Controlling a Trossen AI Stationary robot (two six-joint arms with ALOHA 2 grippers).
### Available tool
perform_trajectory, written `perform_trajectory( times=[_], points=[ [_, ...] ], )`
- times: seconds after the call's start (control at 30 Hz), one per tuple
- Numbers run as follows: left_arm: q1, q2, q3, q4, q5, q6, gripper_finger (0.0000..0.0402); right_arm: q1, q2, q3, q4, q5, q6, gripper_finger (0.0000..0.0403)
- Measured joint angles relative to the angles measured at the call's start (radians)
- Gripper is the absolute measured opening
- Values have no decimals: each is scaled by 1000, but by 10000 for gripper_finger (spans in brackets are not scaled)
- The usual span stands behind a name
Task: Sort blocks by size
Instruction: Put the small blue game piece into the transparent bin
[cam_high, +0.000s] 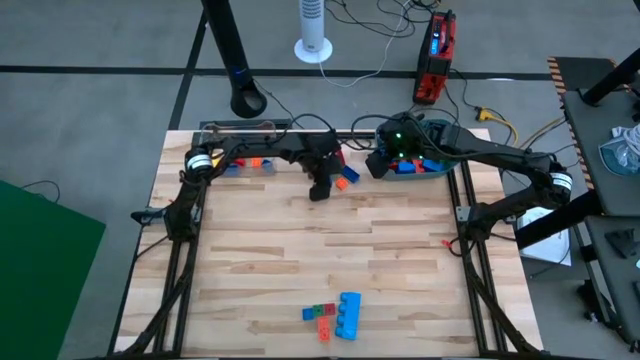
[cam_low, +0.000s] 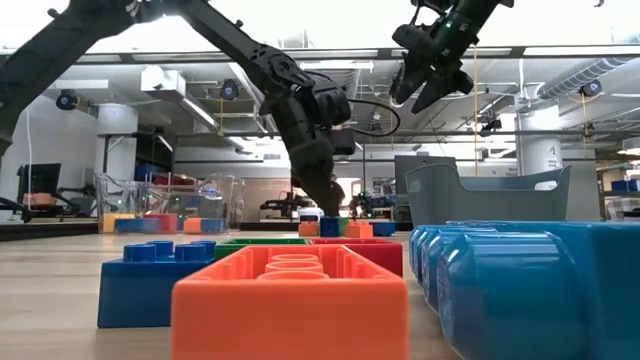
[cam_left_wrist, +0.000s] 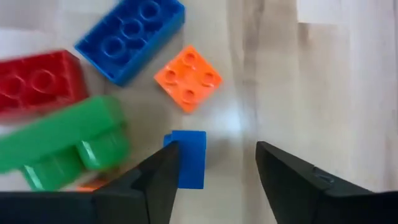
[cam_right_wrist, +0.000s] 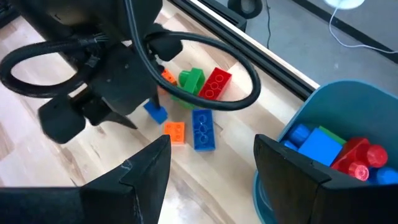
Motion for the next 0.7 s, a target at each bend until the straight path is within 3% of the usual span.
perform_trajectory(
  times=[0.43,0.7],
  points=[
    [-1,-27,41,-39,-16,-16,195,0,0,0,0,-2,1,219],
    [-2,29,34,-47,-42,-2,208,0,0,0,0,-2,2,219]
  ],
)
